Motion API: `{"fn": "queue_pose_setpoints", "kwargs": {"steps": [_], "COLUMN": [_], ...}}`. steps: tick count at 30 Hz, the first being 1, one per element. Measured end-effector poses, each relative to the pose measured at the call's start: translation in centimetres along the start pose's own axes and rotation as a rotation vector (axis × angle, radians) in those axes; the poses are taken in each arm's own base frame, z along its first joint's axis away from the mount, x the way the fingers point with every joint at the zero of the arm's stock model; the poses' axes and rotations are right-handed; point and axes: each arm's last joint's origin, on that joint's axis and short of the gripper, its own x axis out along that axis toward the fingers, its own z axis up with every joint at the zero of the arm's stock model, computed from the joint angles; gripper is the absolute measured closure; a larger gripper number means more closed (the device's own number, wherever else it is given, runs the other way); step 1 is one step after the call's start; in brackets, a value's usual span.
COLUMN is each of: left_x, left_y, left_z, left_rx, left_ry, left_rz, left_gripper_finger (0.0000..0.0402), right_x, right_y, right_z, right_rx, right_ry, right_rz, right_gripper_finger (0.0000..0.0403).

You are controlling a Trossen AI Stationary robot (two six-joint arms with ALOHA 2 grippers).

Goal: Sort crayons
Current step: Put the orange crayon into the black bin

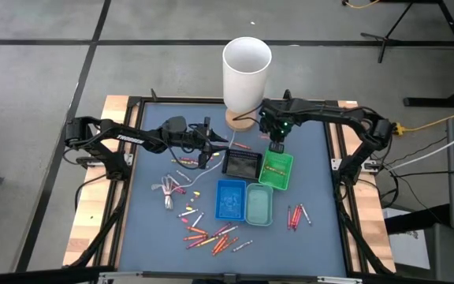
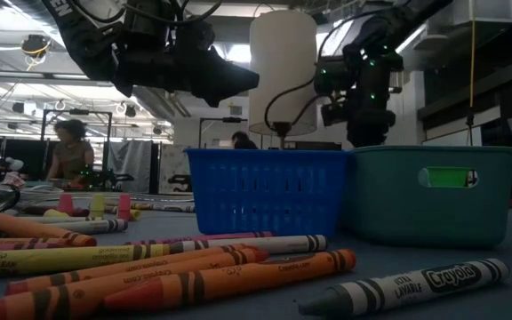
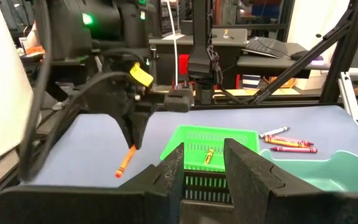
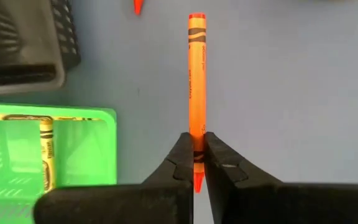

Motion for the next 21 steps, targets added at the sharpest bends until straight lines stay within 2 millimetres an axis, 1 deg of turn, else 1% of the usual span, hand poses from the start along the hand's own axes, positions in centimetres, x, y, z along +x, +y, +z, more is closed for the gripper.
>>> {"fn": "queue_pose_setpoints", "kwargs": {"steps": [4, 6, 16, 21], "left_x": [0.0, 0.0, 0.0, 0.0], "left_y": [0.0, 0.0, 0.0, 0.0], "left_z": [0.0, 0.0, 0.0, 0.0], "left_rx": [0.000, 0.001, 0.000, 0.000], "left_ry": [0.000, 0.000, 0.000, 0.001], "left_rz": [0.000, 0.000, 0.000, 0.000], "left_gripper_finger": [0.0303, 0.0303, 0.0303, 0.0303], "right_x": [-0.6, -0.6, -0.4, -0.5], "right_y": [0.4, 1.2, 7.1, 9.3], "right_z": [0.8, 1.2, 2.8, 3.5], "right_rx": [-0.011, -0.025, -0.201, -0.272], "right_ry": [-0.048, -0.071, -0.140, -0.206], "right_rz": [0.027, 0.040, 0.081, 0.089], "right_gripper_finger": [0.0391, 0.0390, 0.0389, 0.0389]}}
